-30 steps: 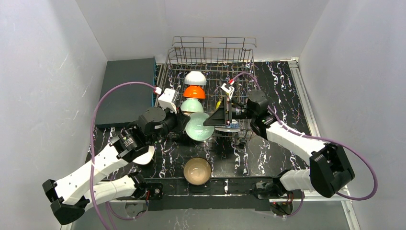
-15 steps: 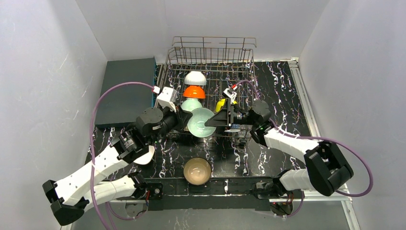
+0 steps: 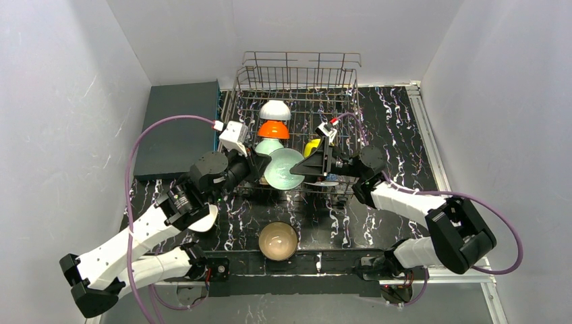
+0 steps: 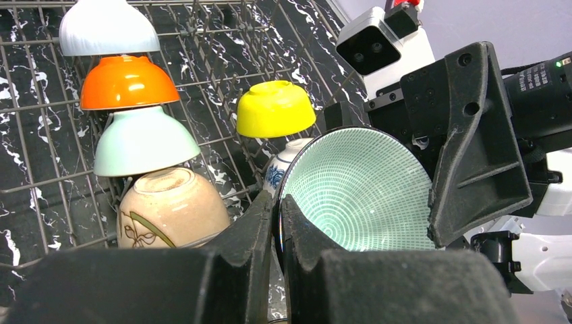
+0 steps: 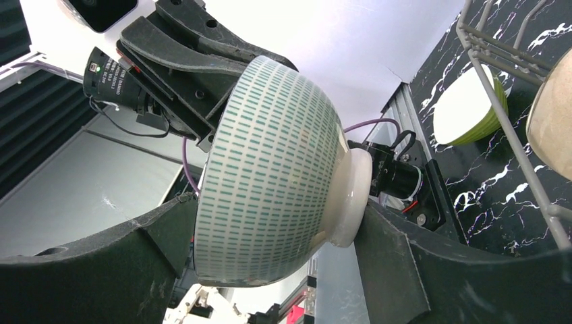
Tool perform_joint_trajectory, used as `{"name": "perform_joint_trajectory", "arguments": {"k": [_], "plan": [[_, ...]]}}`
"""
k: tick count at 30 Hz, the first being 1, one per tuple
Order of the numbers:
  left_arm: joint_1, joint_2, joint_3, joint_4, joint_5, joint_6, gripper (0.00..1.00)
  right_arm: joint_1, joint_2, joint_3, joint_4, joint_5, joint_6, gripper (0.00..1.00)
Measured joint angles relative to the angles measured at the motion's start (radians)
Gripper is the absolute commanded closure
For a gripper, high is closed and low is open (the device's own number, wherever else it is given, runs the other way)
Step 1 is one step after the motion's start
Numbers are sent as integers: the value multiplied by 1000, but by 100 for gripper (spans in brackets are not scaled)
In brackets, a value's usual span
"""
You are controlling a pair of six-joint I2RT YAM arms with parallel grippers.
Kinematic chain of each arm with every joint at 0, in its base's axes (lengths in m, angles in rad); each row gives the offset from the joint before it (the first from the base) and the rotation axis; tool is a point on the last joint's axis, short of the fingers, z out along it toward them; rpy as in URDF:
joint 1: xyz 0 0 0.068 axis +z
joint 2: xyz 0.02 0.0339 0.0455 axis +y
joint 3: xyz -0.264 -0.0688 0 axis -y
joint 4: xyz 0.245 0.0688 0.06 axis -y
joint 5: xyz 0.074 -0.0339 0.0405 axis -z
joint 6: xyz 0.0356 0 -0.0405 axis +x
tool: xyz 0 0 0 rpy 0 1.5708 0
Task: Load the bowls into the dish rack
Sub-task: Pick up the bowl from the center of the board.
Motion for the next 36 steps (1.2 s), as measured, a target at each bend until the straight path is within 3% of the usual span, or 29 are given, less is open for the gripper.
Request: {"name": "perform_joint_trajectory", "arguments": {"k": [9, 12, 14, 15, 19, 23, 25, 30, 33, 36], "plan": [[-1, -8, 0, -1, -2, 0, 100, 0, -40, -13, -3, 16, 6, 7], [-1, -13, -2, -1, -1, 0, 100, 0, -51, -13, -11, 20, 6, 13], [-1, -17, -4, -1, -1, 0, 100, 0, -57, -13, -16, 25, 3, 26], [-1, -18, -4, 0, -1, 0, 100, 0, -60, -13, -21, 27, -1, 38], [-1, -23, -6, -6, 1, 4, 100, -1, -71, -12, -86, 38, -28, 61], [-1, -18, -8, -28, 4, 8, 99, -1, -94, 2, -183, 36, -90, 92], [0, -16, -8, -34, 3, 8, 91, -1, -100, 27, -248, 32, -135, 99], [2, -11, -8, -51, -1, 6, 64, -1, -108, 101, -435, 19, -283, 99], [2, -4, -7, -57, 3, 3, 43, -4, -106, 143, -570, 21, -381, 99], [0, 4, 3, -71, 19, -7, 31, -21, -92, 187, -718, 35, -480, 99]]}}
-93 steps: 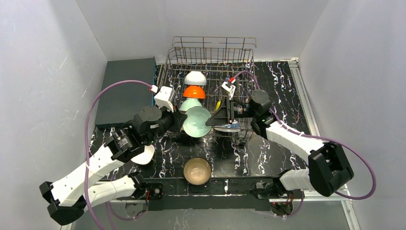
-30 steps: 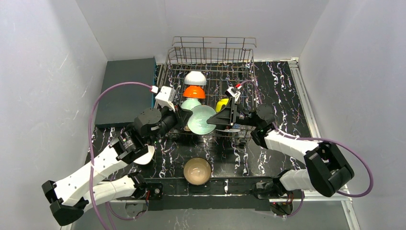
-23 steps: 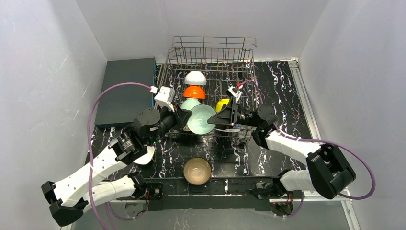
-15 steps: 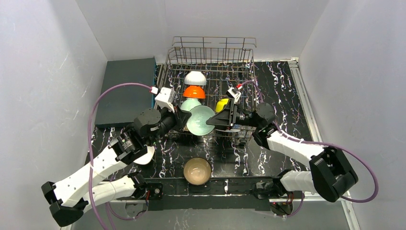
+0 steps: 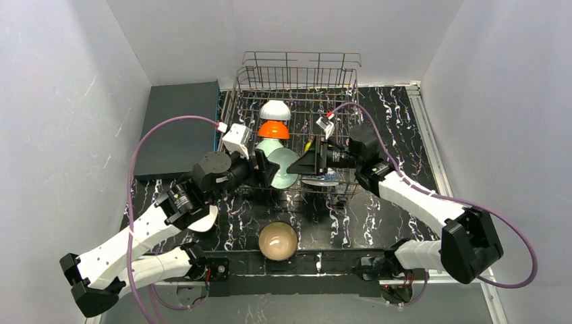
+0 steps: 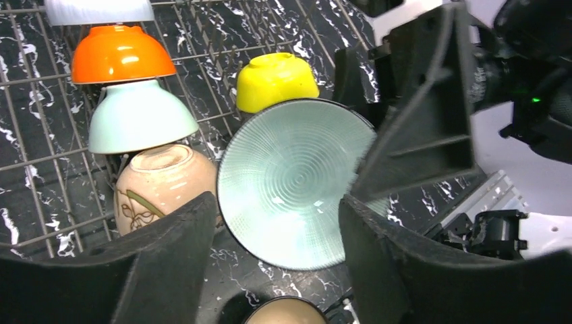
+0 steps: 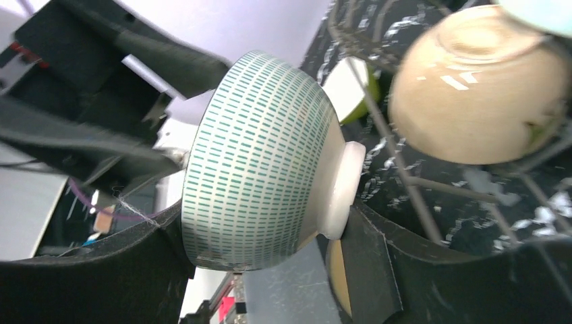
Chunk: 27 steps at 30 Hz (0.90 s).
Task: Load the bowls into the dish rack
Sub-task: Pick up the bowl from the center of the board, then place the bowl in the dish rack.
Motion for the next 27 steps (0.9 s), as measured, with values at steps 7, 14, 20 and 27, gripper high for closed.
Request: {"name": "perform_joint_trajectory", "arguments": {"k": [7, 14, 20, 27], "plan": [[11, 20, 55, -27, 65, -5, 22, -97, 90, 113, -241, 16, -180, 99], [108, 71, 120, -64, 193, -10, 20, -175, 156, 272, -404, 53, -390, 99], [261, 149, 170, -84, 378, -39, 20, -198, 177, 401, -525, 178, -637, 99], [425, 260, 220, -76, 589, -65, 20, -204, 309, 609, -672, 296, -901, 99]]}}
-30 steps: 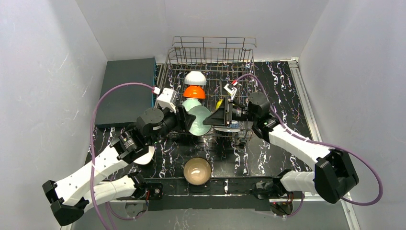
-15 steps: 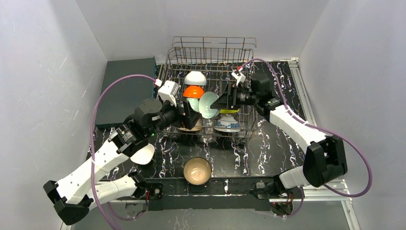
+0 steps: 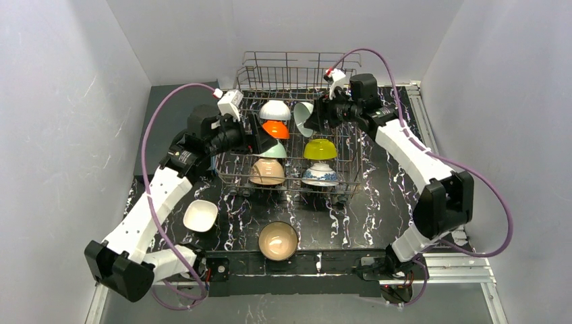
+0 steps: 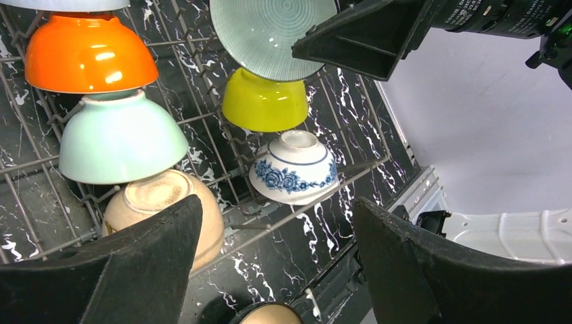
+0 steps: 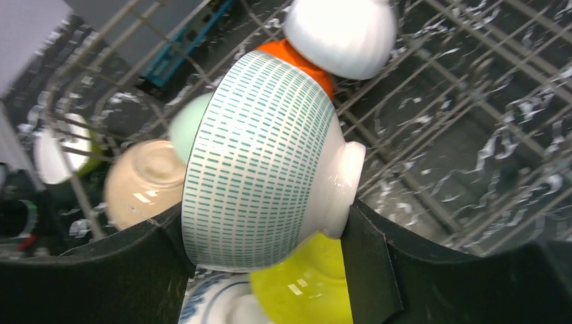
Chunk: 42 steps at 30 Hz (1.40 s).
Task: Load the bowls into the dish rack
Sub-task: Place the bowl in the dish rack.
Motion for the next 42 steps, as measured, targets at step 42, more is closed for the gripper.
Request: {"name": "perform_joint_trajectory", "arguments": {"k": [42], "plan": [[106, 172, -143, 215, 135, 192, 14, -7, 341, 465, -571, 231, -1335, 99]]}}
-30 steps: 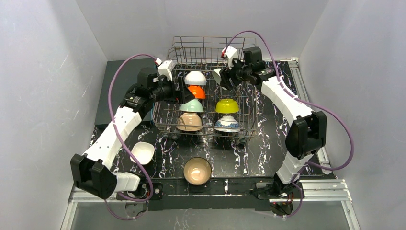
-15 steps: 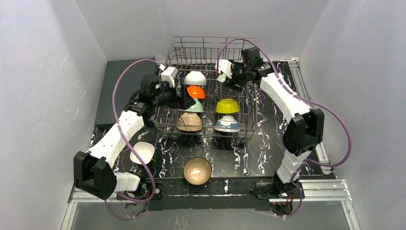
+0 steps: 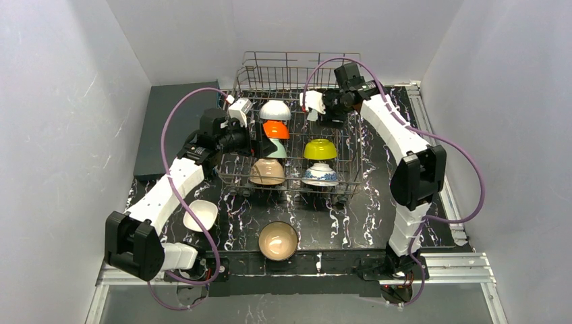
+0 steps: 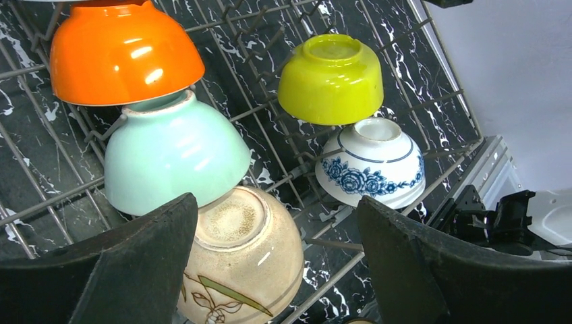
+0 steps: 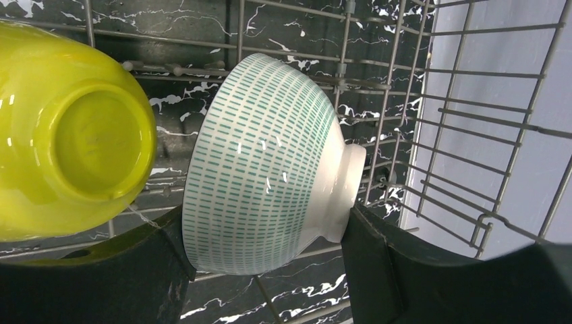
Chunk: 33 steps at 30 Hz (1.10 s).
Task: Load the bowls into the dish rack
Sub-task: Place the bowl in the dish rack.
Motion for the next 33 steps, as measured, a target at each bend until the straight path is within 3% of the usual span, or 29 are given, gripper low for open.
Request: {"name": "perform_joint_trajectory", "arguments": {"k": [22, 33], "plan": [[0, 42, -2, 23, 46, -25, 14, -6, 121, 56, -72, 0, -107, 99], [0, 52, -2, 37, 61, -35, 14, -2, 121, 75, -75, -1, -79, 99]]}}
